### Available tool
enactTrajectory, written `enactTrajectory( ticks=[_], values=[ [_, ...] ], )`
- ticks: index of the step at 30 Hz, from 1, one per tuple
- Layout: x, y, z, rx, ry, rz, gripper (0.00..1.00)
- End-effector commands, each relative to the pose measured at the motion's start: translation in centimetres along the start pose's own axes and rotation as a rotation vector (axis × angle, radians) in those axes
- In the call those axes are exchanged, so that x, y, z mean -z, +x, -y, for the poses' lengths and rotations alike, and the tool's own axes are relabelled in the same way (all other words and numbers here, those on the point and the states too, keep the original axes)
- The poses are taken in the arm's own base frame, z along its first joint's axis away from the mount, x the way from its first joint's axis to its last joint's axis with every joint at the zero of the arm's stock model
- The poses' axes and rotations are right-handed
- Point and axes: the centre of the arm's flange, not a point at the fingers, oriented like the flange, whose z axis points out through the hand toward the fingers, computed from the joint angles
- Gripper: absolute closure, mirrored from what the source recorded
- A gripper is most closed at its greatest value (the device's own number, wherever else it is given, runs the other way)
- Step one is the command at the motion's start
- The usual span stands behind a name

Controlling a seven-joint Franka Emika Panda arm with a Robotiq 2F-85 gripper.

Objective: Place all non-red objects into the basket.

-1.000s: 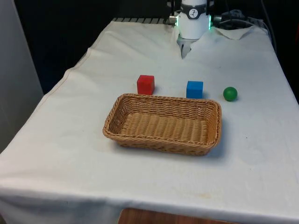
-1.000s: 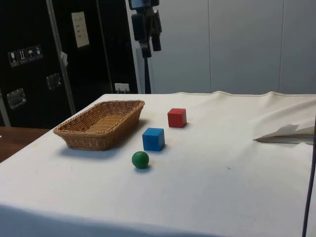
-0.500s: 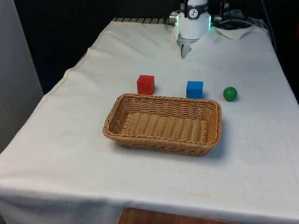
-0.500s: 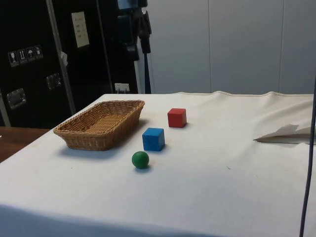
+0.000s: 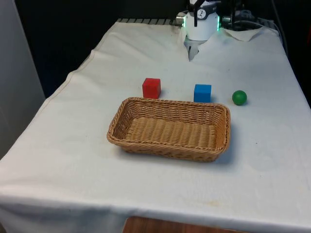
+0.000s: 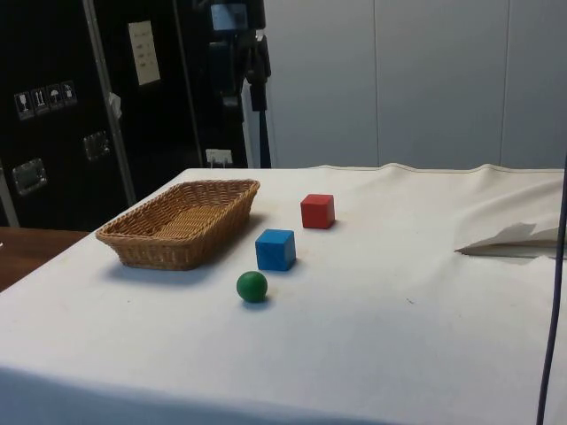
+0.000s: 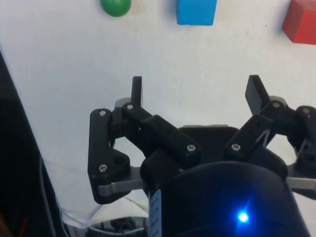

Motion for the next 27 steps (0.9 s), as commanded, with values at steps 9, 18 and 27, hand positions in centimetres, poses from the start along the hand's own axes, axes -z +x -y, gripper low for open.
enactTrajectory(
  ticks=[9, 18, 27],
  values=[
    [-1.4, 0.0, 1.0, 0.004, -0.001, -0.025, 0.00],
    [-3.5, 0.0, 2.3, 0.012, -0.013, -0.010, 0.00],
    [-5.7, 0.1, 3.0, 0.020, -0.015, 0.018, 0.00]
  ],
)
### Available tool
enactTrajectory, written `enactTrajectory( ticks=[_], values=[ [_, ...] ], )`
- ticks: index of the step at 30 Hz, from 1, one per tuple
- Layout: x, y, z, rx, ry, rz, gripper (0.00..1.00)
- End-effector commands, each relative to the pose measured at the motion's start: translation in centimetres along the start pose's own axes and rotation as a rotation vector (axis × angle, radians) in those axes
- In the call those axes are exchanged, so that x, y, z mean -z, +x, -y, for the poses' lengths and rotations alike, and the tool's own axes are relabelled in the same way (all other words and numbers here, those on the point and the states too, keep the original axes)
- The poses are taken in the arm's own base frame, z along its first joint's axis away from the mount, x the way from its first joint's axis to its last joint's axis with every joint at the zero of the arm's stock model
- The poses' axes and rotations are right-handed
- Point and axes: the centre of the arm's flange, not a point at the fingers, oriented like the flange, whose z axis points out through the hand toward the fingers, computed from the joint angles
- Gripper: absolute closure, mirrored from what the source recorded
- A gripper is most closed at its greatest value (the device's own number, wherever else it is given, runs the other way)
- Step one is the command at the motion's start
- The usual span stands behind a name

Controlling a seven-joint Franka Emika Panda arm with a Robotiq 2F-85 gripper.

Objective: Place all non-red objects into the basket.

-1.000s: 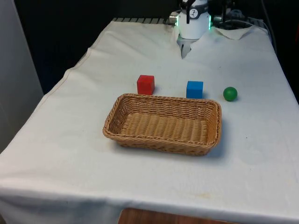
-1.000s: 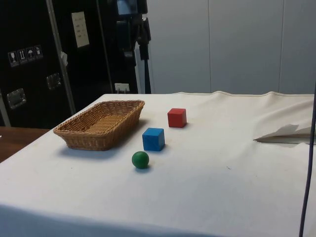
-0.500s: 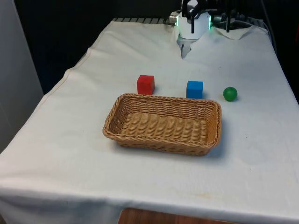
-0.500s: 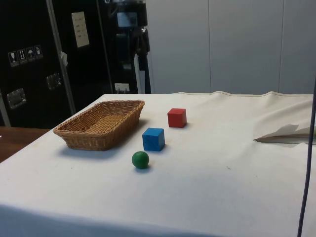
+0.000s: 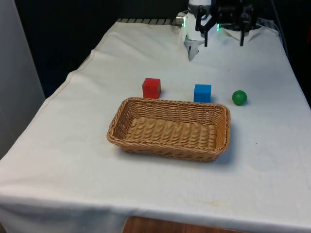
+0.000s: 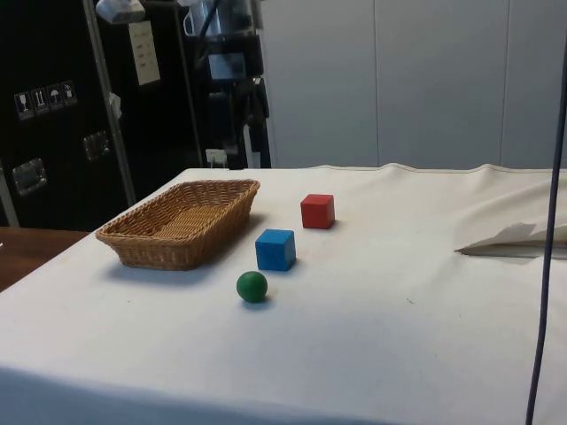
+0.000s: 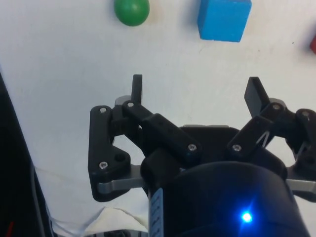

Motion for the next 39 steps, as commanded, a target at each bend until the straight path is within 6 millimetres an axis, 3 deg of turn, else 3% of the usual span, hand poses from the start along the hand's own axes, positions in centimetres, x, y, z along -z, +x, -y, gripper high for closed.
enactTrajectory(
  ticks=[1, 21, 32, 39],
  values=[
    [-0.5, 0.0, -0.1, -0.001, -0.006, -0.007, 0.00],
    [-5.1, -0.4, -0.3, 0.009, -0.011, -0.027, 0.00],
    [-8.7, -0.6, -2.4, 0.006, -0.026, -0.059, 0.00],
    [-9.8, -0.5, -2.4, 0.008, -0.025, -0.057, 0.00]
  ],
)
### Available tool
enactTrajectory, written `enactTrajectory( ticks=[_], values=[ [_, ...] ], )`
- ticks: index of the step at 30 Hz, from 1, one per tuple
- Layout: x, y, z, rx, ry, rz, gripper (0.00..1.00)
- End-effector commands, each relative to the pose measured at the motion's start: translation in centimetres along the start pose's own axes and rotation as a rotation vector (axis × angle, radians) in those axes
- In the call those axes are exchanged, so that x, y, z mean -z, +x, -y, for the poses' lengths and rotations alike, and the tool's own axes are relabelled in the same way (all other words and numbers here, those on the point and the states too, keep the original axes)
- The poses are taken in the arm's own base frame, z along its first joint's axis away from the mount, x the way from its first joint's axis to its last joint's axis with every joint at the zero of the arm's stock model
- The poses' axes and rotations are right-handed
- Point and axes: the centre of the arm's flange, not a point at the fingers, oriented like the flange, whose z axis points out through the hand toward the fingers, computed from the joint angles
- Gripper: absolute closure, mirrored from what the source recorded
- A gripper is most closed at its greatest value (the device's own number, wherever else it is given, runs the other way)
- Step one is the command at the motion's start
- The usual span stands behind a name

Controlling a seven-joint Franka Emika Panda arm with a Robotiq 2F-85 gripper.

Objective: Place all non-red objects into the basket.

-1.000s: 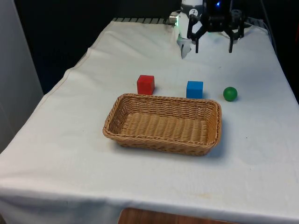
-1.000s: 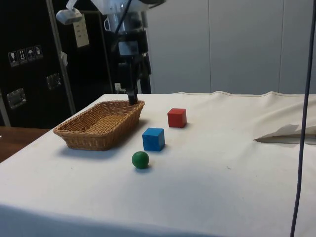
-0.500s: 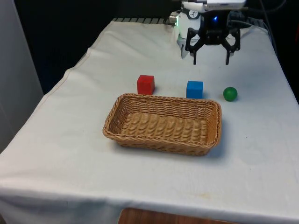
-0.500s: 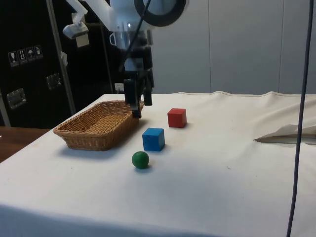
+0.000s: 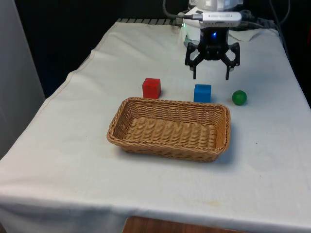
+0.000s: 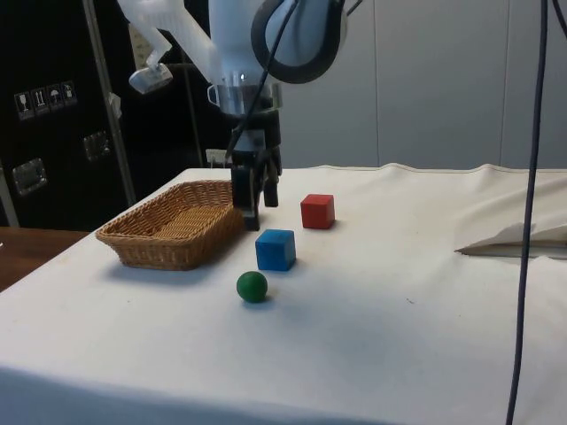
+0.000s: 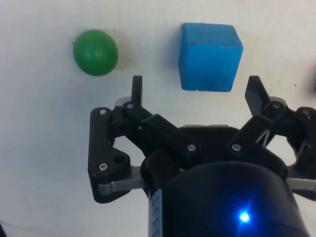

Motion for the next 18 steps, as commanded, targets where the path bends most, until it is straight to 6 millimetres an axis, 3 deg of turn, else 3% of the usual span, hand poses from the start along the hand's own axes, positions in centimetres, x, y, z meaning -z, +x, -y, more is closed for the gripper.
enactTrajectory(
  ticks=[1, 18],
  values=[
    [0.0, 0.0, 0.0, -0.002, -0.001, -0.007, 0.00],
    [-2.8, 0.0, -1.2, -0.002, -0.005, 0.018, 0.00]
  ],
)
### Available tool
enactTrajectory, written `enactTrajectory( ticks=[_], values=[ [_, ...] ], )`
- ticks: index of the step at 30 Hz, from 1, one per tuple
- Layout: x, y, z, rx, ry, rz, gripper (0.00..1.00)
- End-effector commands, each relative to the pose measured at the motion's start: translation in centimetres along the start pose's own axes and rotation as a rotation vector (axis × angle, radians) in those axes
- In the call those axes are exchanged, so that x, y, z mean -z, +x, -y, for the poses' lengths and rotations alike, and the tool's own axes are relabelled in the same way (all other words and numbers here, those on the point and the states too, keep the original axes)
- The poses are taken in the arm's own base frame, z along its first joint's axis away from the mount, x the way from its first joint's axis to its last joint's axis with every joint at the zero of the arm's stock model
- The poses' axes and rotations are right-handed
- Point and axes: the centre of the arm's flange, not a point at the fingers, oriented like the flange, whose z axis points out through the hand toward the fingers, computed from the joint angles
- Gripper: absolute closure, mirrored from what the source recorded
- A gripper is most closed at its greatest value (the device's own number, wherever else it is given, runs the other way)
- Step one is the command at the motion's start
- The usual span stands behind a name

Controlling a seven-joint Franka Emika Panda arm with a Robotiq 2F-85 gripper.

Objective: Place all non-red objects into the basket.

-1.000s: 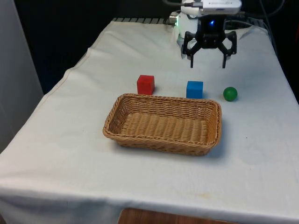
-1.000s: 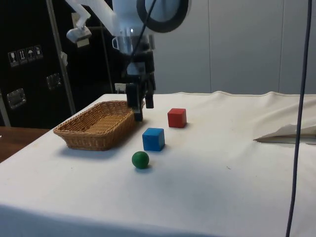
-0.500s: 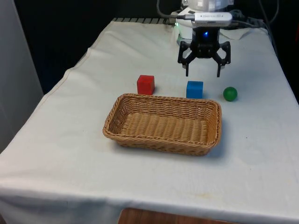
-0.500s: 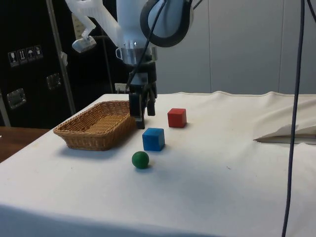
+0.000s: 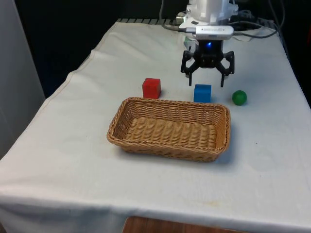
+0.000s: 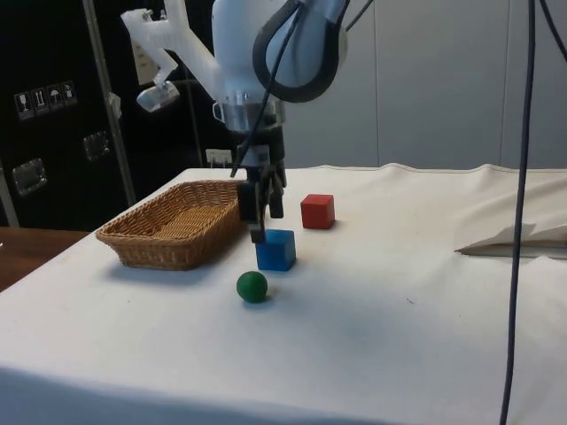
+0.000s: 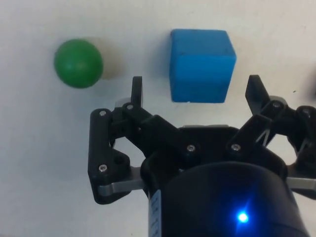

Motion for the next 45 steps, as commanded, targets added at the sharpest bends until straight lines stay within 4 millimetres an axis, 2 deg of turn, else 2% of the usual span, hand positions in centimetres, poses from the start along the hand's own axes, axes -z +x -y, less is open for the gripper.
enactTrajectory(
  ticks=[1, 9, 25, 26, 32, 45],
  values=[
    [-0.3, 0.1, -0.3, 0.000, 0.002, -0.004, 0.00],
    [-1.3, -0.1, -0.8, -0.003, -0.006, 0.011, 0.00],
    [-3.4, -0.3, -0.4, -0.015, 0.011, 0.009, 0.00],
    [-3.1, -0.4, -0.5, -0.011, 0.001, 0.016, 0.00],
    [-4.4, -0.4, -0.2, -0.019, 0.006, 0.013, 0.00],
    [-4.4, -0.4, -0.5, -0.022, 0.003, 0.019, 0.00]
  ],
)
